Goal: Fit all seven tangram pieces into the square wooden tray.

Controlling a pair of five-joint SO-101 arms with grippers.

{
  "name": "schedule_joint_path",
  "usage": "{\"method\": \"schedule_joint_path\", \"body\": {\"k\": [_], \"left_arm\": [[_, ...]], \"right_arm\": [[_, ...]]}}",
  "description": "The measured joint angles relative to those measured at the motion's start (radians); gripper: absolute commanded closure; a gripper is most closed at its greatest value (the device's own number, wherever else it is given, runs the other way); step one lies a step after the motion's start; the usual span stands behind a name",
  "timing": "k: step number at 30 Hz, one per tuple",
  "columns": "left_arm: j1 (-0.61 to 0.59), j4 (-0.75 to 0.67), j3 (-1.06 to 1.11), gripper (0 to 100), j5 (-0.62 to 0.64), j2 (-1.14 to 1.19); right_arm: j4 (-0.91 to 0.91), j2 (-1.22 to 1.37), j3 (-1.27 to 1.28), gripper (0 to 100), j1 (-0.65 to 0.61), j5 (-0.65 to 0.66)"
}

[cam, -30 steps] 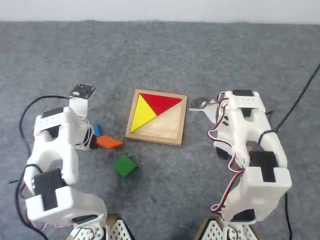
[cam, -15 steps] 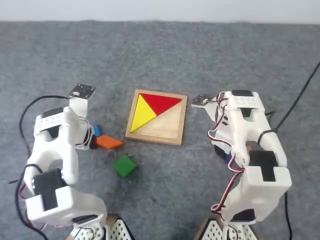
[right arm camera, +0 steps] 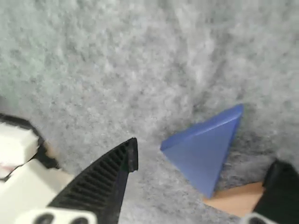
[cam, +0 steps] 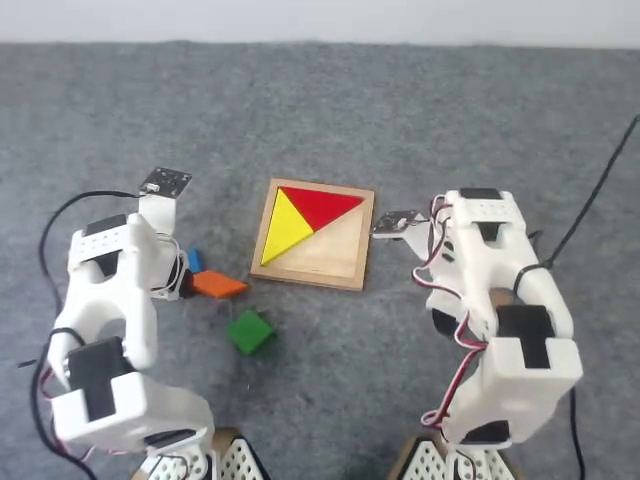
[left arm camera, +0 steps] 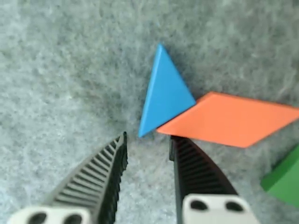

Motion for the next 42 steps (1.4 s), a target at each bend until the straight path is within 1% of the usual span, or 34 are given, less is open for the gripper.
{"method": "schedule_joint_path", "body": {"k": [2,9,13,15,16,20,22,24,30,34,36,38,42], "left_arm": [[0.0,0.0,0.0,85,0.0,0.0],[0.0,0.0,0.0,85,0.0,0.0],[0.0,0.0,0.0,85,0.0,0.0],[0.0,0.0,0.0,85,0.0,0.0],[0.0,0.0,0.0,85,0.0,0.0],[0.0,0.0,0.0,85,0.0,0.0],[0.0,0.0,0.0,85,0.0,0.0],[0.0,0.0,0.0,85,0.0,0.0],[0.0,0.0,0.0,85,0.0,0.0],[0.0,0.0,0.0,85,0.0,0.0],[0.0,0.0,0.0,85,0.0,0.0],[0.0,0.0,0.0,85,0.0,0.0],[0.0,0.0,0.0,85,0.0,0.0]], "right_arm": [[-0.017,-0.006,0.006,65.7,0.006,0.0],[-0.072,-0.008,0.003,79.0,0.008,0.0],[-0.106,-0.009,0.003,82.9,0.009,0.0],[-0.115,-0.009,0.002,81.5,0.009,0.0],[-0.115,-0.009,0.0,79.0,0.009,0.002],[-0.091,-0.009,0.0,62.1,0.006,0.008],[-0.046,-0.009,0.0,58.4,-0.005,0.011],[-0.012,-0.009,0.014,58.9,-0.008,0.012],[0.014,-0.008,0.011,67.7,-0.008,0.046],[-0.044,-0.008,0.005,73.4,0.003,0.048],[-0.074,-0.008,0.003,74.7,0.021,0.049],[-0.087,-0.009,0.002,73.4,0.032,0.077],[-0.089,-0.009,0.003,65.6,0.04,0.121]]}}
